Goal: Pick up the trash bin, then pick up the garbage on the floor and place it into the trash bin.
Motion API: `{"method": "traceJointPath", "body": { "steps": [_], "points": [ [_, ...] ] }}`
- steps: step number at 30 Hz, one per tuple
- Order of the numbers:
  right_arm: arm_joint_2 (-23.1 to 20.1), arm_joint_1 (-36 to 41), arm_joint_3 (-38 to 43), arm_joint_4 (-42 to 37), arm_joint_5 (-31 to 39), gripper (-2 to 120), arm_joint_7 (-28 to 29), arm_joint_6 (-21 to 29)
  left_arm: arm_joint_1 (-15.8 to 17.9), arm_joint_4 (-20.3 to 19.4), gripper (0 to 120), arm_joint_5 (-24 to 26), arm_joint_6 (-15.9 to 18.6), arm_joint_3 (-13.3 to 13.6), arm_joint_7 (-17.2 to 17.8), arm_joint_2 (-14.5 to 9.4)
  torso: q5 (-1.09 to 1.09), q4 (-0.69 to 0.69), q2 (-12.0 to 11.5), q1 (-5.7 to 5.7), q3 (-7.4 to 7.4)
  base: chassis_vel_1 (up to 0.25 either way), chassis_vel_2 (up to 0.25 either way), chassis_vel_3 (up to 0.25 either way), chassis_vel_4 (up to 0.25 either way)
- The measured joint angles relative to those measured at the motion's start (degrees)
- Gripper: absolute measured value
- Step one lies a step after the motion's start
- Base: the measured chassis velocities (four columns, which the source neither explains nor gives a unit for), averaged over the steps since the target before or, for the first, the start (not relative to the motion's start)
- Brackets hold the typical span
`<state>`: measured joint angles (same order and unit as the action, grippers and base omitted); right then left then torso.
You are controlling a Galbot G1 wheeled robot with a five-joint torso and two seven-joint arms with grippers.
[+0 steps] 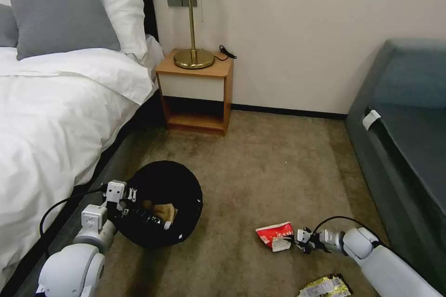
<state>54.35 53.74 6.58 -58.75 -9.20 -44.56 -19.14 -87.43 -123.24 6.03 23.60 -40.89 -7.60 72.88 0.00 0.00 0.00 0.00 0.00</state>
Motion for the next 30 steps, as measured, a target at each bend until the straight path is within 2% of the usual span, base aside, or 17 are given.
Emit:
{"method": "traceJointPath", "body": {
  "steps": [10, 17, 20, 23, 26, 27, 30],
  "points": [
    [0.79, -2.18, 5.01, -4.49, 8.31, 0, 0.28, 0.22, -1.26, -0.99, 7, -0.05, -2.11, -0.75, -1.03, 0.14, 0.00, 0.00, 0.00, 0.00, 0.00, 0.000, 0.000, 0.000, 0.000],
    [1.49, -3.39, 6.61, -12.13, 15.99, 0, 3.23, 3.75, -1.03, -1.08, 7, -0.06, -2.61, -0.60, -1.18, 0.38, -0.01, 0.01, 0.00, 0.00, 0.00, 0.000, 0.000, 0.000, 0.000],
    [1.80, -3.21, 5.07, -17.95, 24.12, 0, 5.72, 6.88, -0.94, -1.01, 7, -0.07, -2.92, -0.23, -1.18, 0.71, -0.01, 0.01, 0.00, 0.00, 0.00, 0.000, 0.000, 0.000, 0.000],
    [1.87, -2.88, 4.20, -19.71, 27.42, 0, 6.26, 8.28, -0.94, -0.95, 7, -0.08, -3.23, -0.09, -1.18, 0.87, -0.02, 0.01, 0.00, 0.00, 0.00, 0.000, 0.000, 0.000, 0.000],
    [2.98, -2.14, 1.04, -24.05, 37.32, 0, 7.23, 13.00, -0.85, -0.57, 7, -0.08, -5.55, 0.26, -1.82, 1.19, -0.01, 0.00, 0.00, 0.00, -0.01, 0.000, 0.000, 0.000, 0.000],
    [2.98, -2.14, 1.04, -24.05, 37.32, 0, 7.23, 13.00, -0.85, -0.57, 7, -0.08, -5.55, 0.26, -1.82, 1.19, -0.01, 0.00, 0.00, 0.00, -0.01, 0.000, 0.000, 0.000, 0.000],
    [4.59, -2.04, -1.36, -27.47, 43.57, 0, 6.73, 18.11, -0.71, -0.37, 7, -0.10, -6.13, 0.44, -2.06, 1.37, -0.02, 0.00, 0.00, 0.00, -0.01, 0.000, 0.000, 0.000, 0.000]
  ]
}}
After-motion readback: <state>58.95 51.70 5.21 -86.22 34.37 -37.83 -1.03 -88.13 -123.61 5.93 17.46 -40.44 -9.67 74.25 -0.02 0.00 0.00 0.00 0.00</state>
